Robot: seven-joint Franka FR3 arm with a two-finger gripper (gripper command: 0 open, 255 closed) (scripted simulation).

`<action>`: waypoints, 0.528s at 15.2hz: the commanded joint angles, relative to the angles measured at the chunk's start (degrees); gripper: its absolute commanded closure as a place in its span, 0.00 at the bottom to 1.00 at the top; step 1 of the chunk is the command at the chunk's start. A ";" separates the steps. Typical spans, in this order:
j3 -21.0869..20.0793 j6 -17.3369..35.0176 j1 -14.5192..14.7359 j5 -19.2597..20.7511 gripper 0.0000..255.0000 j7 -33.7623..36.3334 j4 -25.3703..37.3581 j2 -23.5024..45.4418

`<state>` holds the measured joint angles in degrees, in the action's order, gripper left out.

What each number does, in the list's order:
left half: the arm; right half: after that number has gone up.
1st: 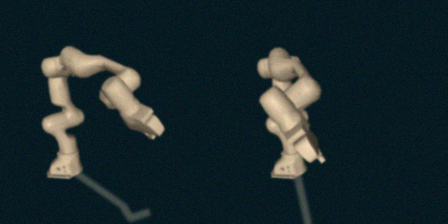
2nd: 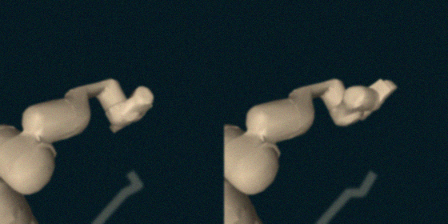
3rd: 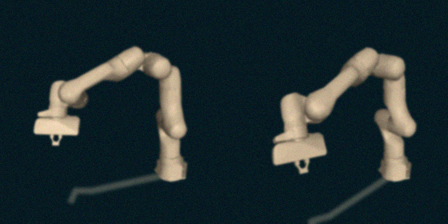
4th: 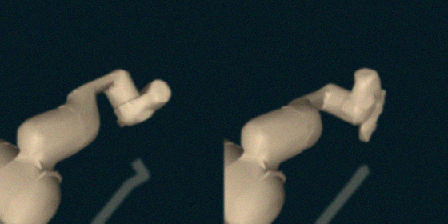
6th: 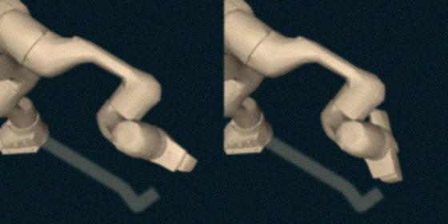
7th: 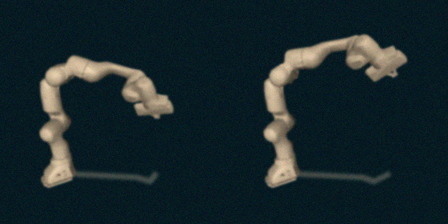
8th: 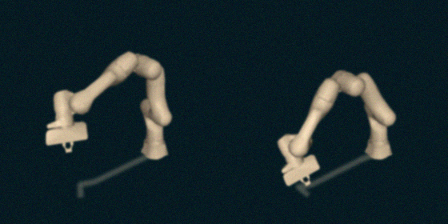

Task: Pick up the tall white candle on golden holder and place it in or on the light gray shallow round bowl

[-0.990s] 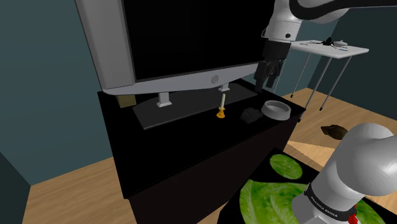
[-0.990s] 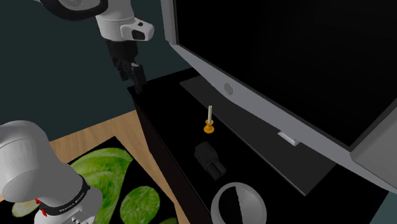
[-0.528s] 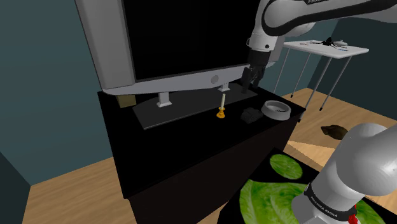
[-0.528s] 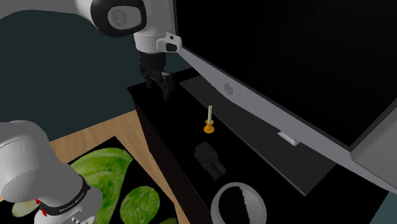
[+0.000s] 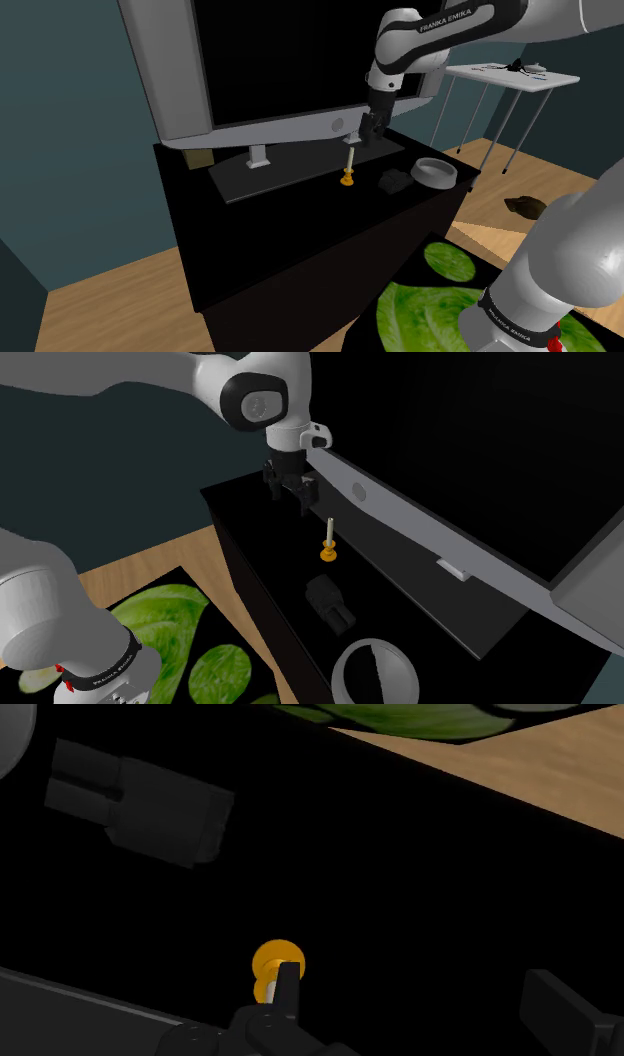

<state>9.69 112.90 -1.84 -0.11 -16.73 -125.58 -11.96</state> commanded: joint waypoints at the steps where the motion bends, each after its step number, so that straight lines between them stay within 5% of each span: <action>1: 0.69 1.52 -0.10 -0.27 0.00 -1.99 2.99 4.37; 8: 1.87 4.65 -1.11 -2.29 0.00 -8.24 15.75 19.88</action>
<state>11.47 116.97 -2.78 -2.18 -24.13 -111.12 6.11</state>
